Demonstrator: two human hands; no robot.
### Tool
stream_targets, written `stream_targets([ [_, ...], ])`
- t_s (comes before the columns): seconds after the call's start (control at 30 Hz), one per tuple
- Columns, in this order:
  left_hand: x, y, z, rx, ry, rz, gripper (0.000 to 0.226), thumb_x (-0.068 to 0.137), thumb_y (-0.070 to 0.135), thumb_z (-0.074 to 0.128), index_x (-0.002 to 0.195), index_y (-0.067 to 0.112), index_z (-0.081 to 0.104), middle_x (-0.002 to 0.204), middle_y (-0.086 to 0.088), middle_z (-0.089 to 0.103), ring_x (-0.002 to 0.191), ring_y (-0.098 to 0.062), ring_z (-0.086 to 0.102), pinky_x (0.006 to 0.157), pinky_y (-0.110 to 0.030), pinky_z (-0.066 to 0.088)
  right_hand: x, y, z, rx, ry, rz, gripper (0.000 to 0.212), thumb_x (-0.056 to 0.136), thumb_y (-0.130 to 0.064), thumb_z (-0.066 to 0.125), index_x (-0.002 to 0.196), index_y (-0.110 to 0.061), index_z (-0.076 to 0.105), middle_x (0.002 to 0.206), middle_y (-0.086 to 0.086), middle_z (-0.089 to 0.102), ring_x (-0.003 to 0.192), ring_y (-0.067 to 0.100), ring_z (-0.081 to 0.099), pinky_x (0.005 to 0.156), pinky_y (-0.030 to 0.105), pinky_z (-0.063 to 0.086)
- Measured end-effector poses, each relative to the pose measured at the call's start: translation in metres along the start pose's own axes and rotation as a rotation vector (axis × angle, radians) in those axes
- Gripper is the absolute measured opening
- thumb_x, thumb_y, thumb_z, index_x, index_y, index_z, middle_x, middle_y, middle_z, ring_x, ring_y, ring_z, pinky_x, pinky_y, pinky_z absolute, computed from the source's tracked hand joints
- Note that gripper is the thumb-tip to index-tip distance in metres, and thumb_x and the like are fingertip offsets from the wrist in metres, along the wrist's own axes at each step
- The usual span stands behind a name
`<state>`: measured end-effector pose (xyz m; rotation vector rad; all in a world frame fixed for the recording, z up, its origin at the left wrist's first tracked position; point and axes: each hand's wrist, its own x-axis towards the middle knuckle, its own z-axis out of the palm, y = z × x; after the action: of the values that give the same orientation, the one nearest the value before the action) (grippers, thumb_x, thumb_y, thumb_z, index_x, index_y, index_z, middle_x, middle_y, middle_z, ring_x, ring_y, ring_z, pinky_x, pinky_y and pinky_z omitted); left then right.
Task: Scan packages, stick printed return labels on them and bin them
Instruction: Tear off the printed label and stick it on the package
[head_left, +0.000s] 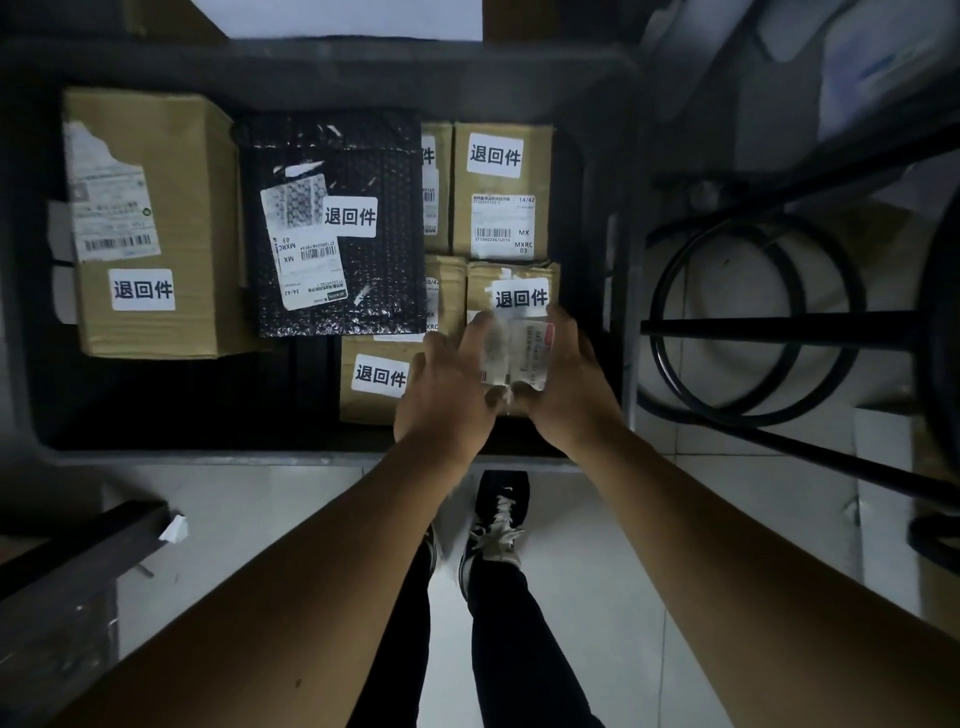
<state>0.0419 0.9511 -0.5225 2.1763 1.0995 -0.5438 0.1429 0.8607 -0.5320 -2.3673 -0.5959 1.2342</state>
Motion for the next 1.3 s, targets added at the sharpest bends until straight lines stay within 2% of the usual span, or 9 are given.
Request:
stream_targets([
  [0.1, -0.014, 0.007, -0.015, 0.033, 0.017, 0.018, 0.083, 0.09, 0.039, 0.069, 0.153, 0.034, 0.015, 0.131, -0.012, 0.042, 0.121, -0.029, 0.047, 0.087, -0.04, 0.05, -0.013, -0.011, -0.009, -0.061, 0.006, -0.004, 0.088, 0.084, -0.015, 0.073, 0.153, -0.024, 0.019, 0.149, 0.008, 0.033, 0.131, 0.029, 0.045, 0.102, 0.048, 0.047],
  [0.2, -0.035, 0.011, -0.036, 0.118, 0.021, 0.013, 0.075, 0.095, 0.047, 0.057, 0.155, 0.03, 0.014, 0.149, -0.011, 0.032, 0.136, -0.03, 0.035, 0.097, -0.043, 0.046, -0.037, -0.025, -0.022, -0.151, -0.016, -0.026, 0.08, 0.088, -0.026, 0.068, 0.153, -0.025, 0.021, 0.155, 0.009, 0.028, 0.136, 0.031, 0.039, 0.103, 0.051, 0.045],
  [0.3, -0.056, 0.017, -0.053, 0.198, 0.009, 0.002, 0.07, 0.099, 0.049, 0.047, 0.156, 0.029, 0.012, 0.158, -0.011, 0.02, 0.147, -0.03, 0.019, 0.109, -0.045, 0.037, -0.059, -0.037, -0.039, -0.269, -0.025, -0.079, 0.07, 0.094, -0.032, 0.058, 0.153, -0.024, 0.022, 0.156, 0.005, 0.026, 0.139, 0.029, 0.035, 0.106, 0.047, 0.043],
  [0.43, -0.124, 0.04, -0.105, 0.23, 0.016, 0.023, 0.068, 0.1, 0.046, 0.043, 0.157, 0.029, 0.009, 0.164, -0.011, 0.008, 0.152, -0.032, 0.005, 0.121, -0.047, 0.018, -0.134, -0.077, -0.082, -0.385, 0.031, -0.15, 0.063, 0.096, -0.039, 0.052, 0.151, -0.024, 0.026, 0.151, 0.005, 0.034, 0.137, 0.027, 0.038, 0.1, 0.048, 0.048],
  [0.53, -0.186, 0.06, -0.149, 0.234, 0.054, 0.064, 0.065, 0.101, 0.046, 0.04, 0.157, 0.029, 0.012, 0.164, -0.01, 0.009, 0.152, -0.032, 0.006, 0.121, -0.048, 0.015, -0.205, -0.108, -0.116, -0.44, 0.09, -0.159, 0.062, 0.097, -0.042, 0.05, 0.151, -0.024, 0.026, 0.152, 0.004, 0.031, 0.14, 0.026, 0.032, 0.104, 0.048, 0.044],
  [0.67, -0.27, 0.081, -0.193, 0.196, 0.166, 0.13, 0.062, 0.1, 0.045, 0.042, 0.155, 0.028, 0.019, 0.161, -0.01, 0.019, 0.15, -0.03, 0.015, 0.12, -0.047, 0.02, -0.297, -0.14, -0.157, -0.503, 0.163, -0.194, 0.061, 0.098, -0.042, 0.047, 0.151, -0.023, 0.024, 0.155, 0.006, 0.026, 0.142, 0.027, 0.029, 0.107, 0.048, 0.038],
  [0.87, -0.36, 0.09, -0.229, 0.334, 0.237, 0.314, 0.061, 0.1, 0.042, 0.042, 0.155, 0.024, 0.022, 0.16, -0.012, 0.019, 0.148, -0.032, 0.016, 0.118, -0.05, 0.022, -0.423, -0.146, -0.195, -0.49, 0.299, -0.096, 0.062, 0.099, -0.043, 0.044, 0.154, -0.024, 0.021, 0.162, 0.004, 0.015, 0.147, 0.028, 0.017, 0.114, 0.05, 0.027],
  [1.0, -0.414, 0.11, -0.233, 0.461, 0.22, 0.506, 0.062, 0.101, 0.043, 0.04, 0.156, 0.023, 0.02, 0.161, -0.011, 0.019, 0.148, -0.031, 0.016, 0.118, -0.05, 0.021, -0.515, -0.122, -0.188, -0.423, 0.45, 0.056, 0.06, 0.098, -0.042, 0.046, 0.151, -0.022, 0.026, 0.158, 0.006, 0.023, 0.143, 0.031, 0.024, 0.11, 0.051, 0.033],
  [1.3, -0.546, 0.207, -0.181, 0.513, 0.146, 0.89, 0.061, 0.102, 0.045, 0.041, 0.156, 0.023, 0.023, 0.161, -0.011, 0.02, 0.149, -0.03, 0.016, 0.117, -0.047, 0.022, -0.693, -0.034, -0.172, -0.27, 0.713, 0.374, 0.064, 0.099, -0.048, 0.046, 0.154, -0.027, 0.022, 0.162, 0.005, 0.018, 0.147, 0.029, 0.021, 0.113, 0.047, 0.028],
])
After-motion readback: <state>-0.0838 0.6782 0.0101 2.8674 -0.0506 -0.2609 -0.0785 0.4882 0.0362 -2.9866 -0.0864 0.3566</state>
